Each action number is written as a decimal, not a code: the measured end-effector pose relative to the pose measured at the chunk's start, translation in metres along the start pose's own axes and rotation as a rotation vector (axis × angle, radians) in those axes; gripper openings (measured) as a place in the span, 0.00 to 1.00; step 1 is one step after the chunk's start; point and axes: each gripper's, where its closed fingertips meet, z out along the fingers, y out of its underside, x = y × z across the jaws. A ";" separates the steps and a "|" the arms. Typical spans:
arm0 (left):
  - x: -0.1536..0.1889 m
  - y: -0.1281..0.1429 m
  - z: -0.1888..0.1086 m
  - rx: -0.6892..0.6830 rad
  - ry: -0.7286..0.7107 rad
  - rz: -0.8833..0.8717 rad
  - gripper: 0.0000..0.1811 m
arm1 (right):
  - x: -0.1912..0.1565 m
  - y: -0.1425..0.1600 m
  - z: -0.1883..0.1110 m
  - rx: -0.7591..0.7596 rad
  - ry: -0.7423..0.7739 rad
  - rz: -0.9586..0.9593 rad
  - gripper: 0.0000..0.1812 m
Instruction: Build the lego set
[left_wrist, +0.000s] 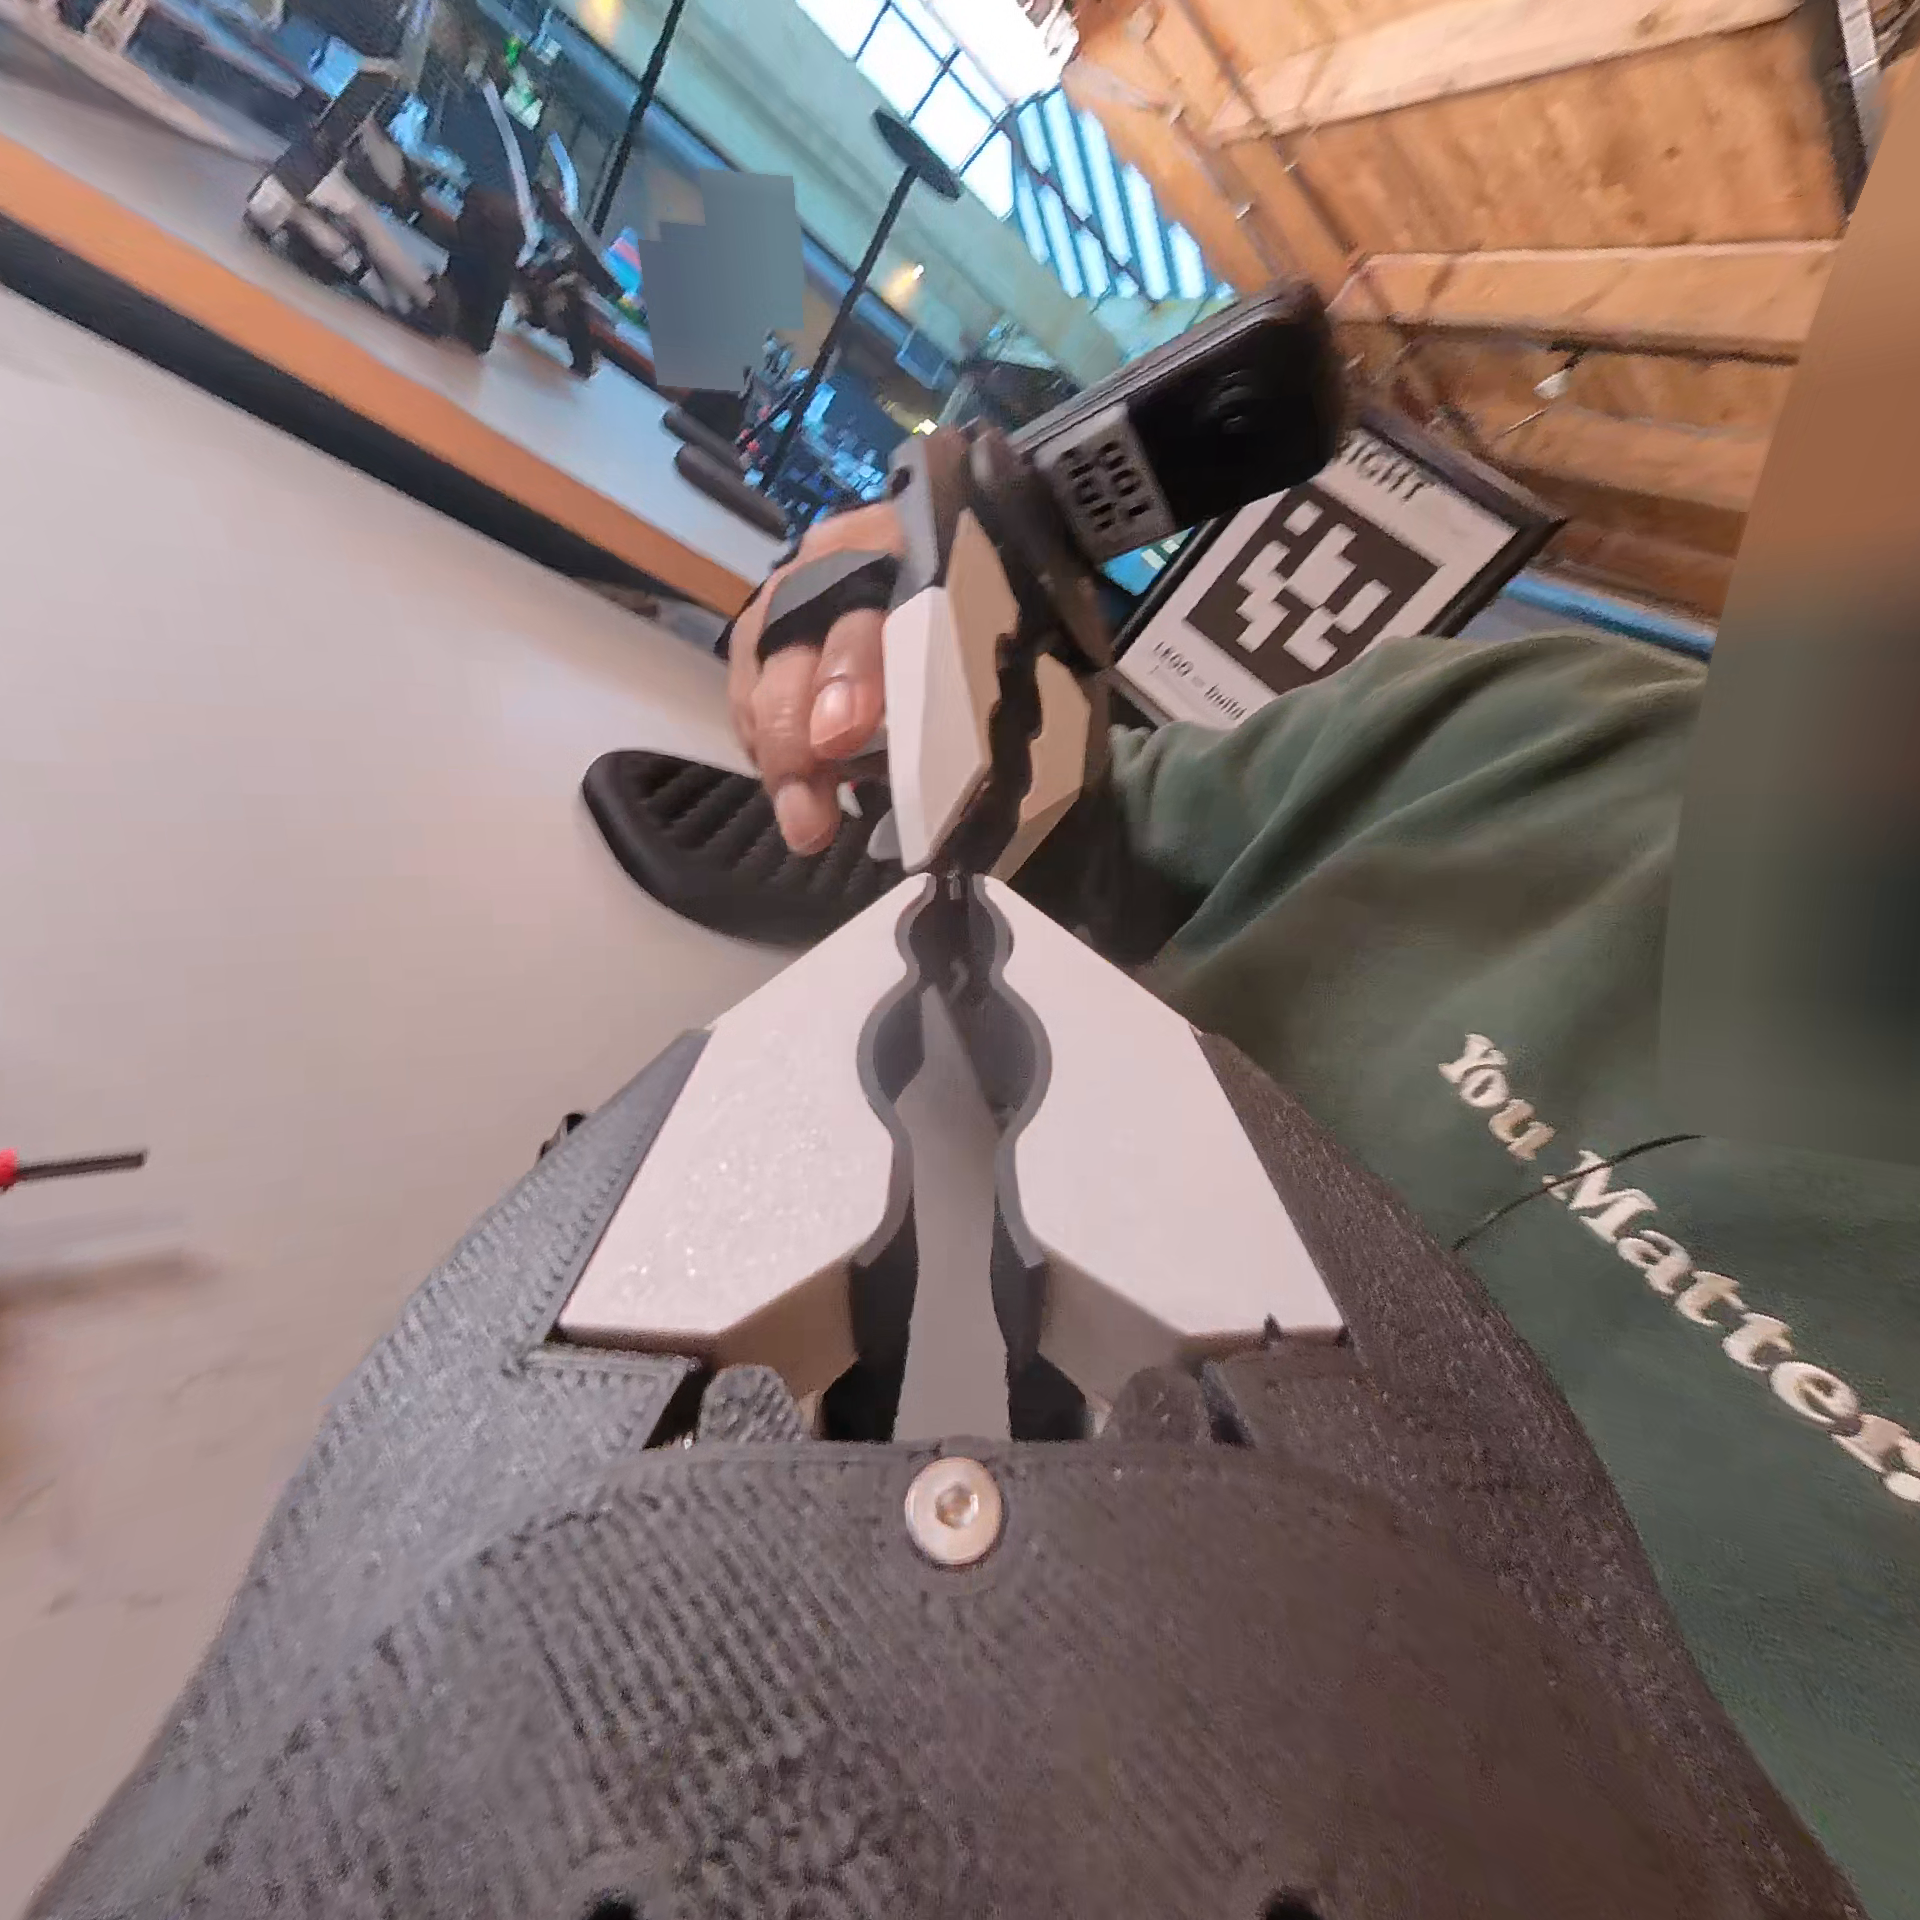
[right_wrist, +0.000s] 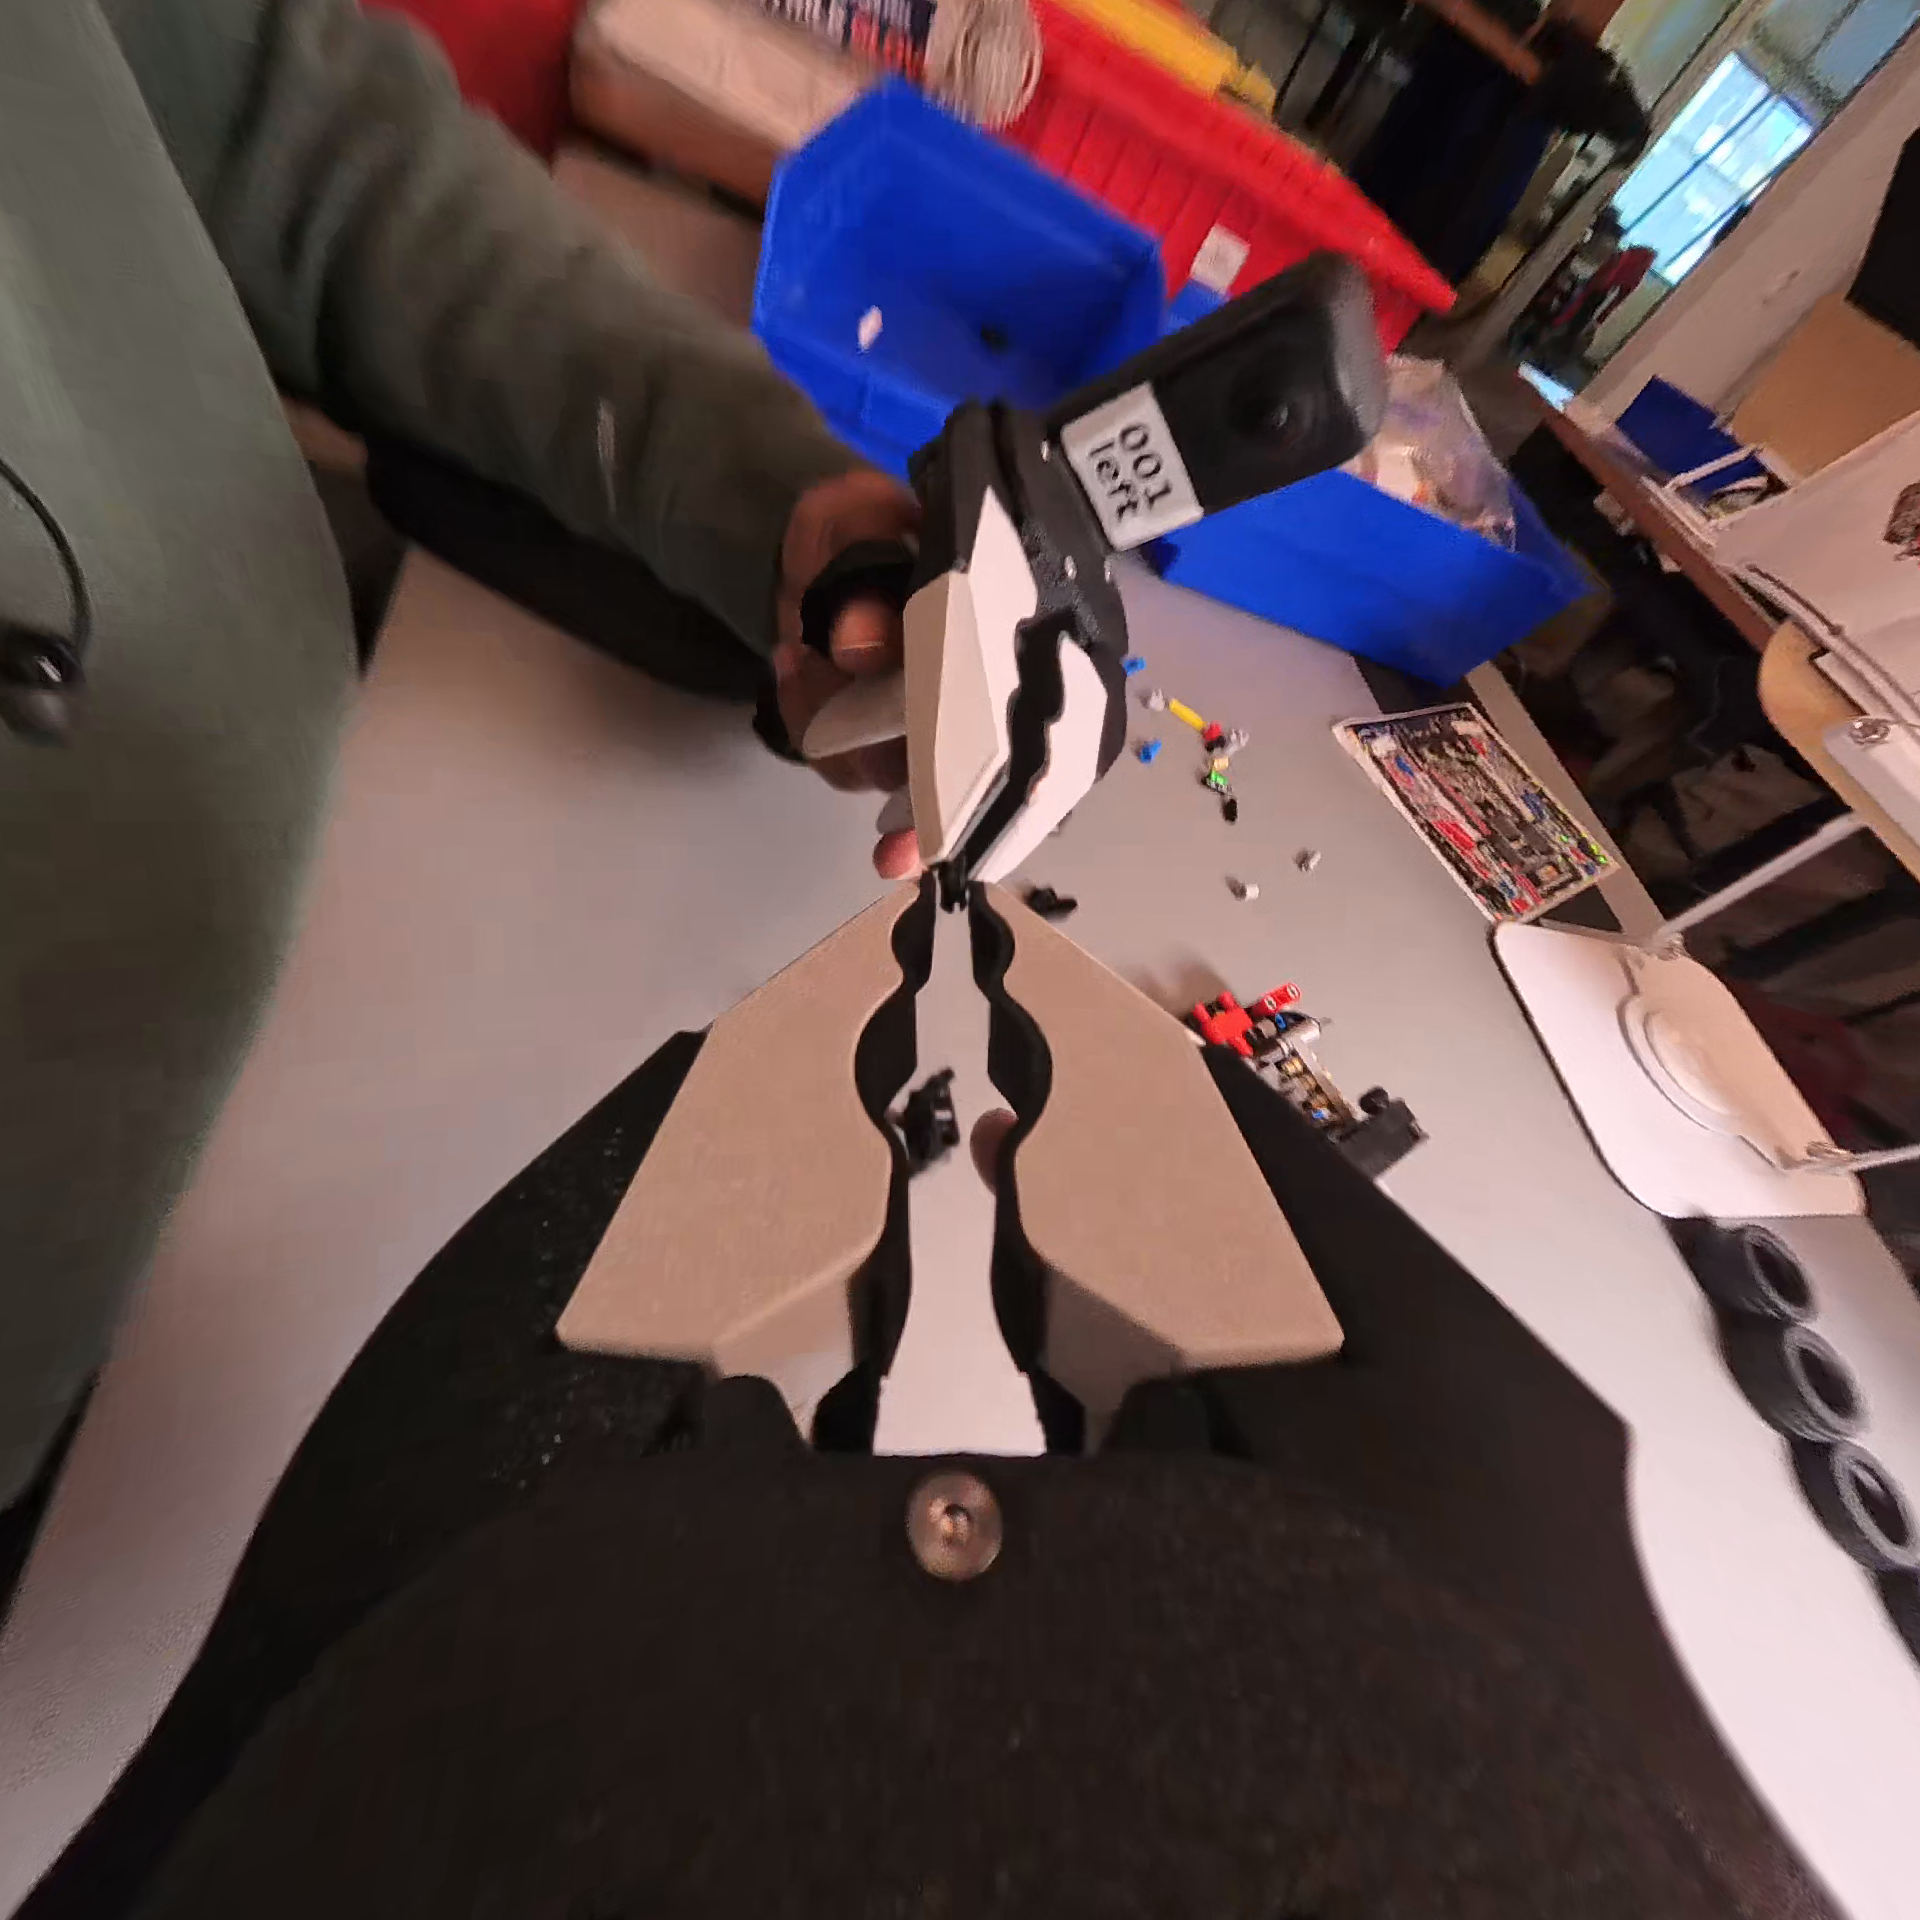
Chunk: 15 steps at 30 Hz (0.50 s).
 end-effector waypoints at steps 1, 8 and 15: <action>0.005 -0.004 -0.001 0.024 0.029 -0.002 0.01 | 0.000 -0.004 -0.002 0.040 -0.001 0.032 0.04; 0.009 -0.001 0.004 0.015 0.049 0.013 0.01 | -0.003 -0.010 -0.006 0.147 0.006 0.097 0.04; 0.008 0.000 0.004 0.012 0.046 0.012 0.01 | -0.005 -0.010 -0.007 0.138 0.002 0.091 0.02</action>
